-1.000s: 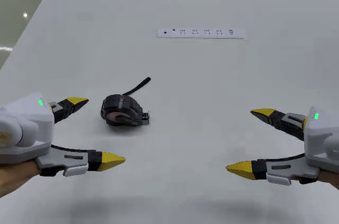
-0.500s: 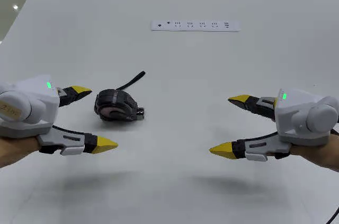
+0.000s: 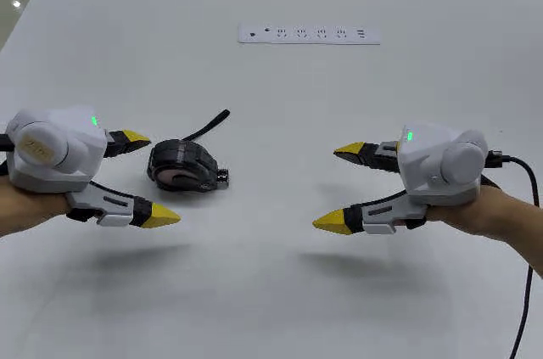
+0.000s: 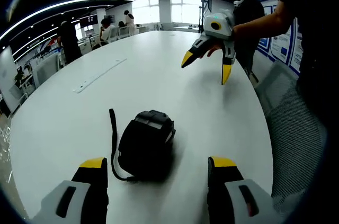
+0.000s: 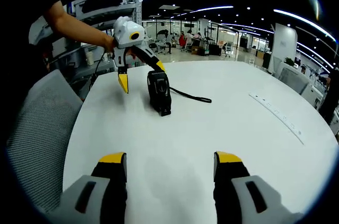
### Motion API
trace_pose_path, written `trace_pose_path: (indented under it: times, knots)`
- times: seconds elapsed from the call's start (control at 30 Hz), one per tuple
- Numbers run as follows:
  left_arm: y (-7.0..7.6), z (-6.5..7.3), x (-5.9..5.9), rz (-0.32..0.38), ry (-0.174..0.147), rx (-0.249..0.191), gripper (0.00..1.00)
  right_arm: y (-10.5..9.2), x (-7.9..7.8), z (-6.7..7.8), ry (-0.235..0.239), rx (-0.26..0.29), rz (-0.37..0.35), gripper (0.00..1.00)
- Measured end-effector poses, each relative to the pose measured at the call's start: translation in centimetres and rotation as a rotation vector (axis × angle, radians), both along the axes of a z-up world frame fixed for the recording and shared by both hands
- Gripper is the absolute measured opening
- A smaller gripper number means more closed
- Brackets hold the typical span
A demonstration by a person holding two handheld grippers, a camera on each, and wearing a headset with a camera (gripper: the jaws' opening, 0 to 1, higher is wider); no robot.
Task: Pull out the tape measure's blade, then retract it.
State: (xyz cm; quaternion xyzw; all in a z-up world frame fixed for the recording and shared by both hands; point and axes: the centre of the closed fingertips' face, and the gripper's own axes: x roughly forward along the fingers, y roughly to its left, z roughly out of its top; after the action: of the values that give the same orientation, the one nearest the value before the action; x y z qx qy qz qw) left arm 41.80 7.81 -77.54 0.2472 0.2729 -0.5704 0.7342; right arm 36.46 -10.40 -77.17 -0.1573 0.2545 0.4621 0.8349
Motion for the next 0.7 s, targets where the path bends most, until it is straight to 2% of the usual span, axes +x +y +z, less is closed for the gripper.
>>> trace_pose_path:
  times: [0.07, 0.27, 0.37, 0.4, 0.7]
  knots:
    - [-0.2, -0.2, 0.3, -0.020, -0.008, 0.013, 0.72, 0.5, 0.4, -0.2, 0.005, 0.002, 0.011, 0.66]
    - [-0.4, -0.3, 0.4, -0.040, 0.004, 0.022, 0.63, 1.0, 0.8, -0.3, 0.003, 0.007, 0.026, 0.62]
    - [-0.5, -0.7, 0.4, -0.075, 0.011, 0.045, 0.59, 1.8, 1.3, -0.6, 0.004, -0.001, 0.050, 0.61]
    - [-0.5, -1.5, 0.8, -0.139, 0.006, 0.105, 0.58, 3.3, 2.7, -1.4, 0.014, 0.001, 0.079, 0.61]
    - [-1.0, -2.1, 1.6, -0.215, 0.000, 0.158, 0.51, 5.9, 4.3, -2.2, 0.020, -0.012, 0.150, 0.54]
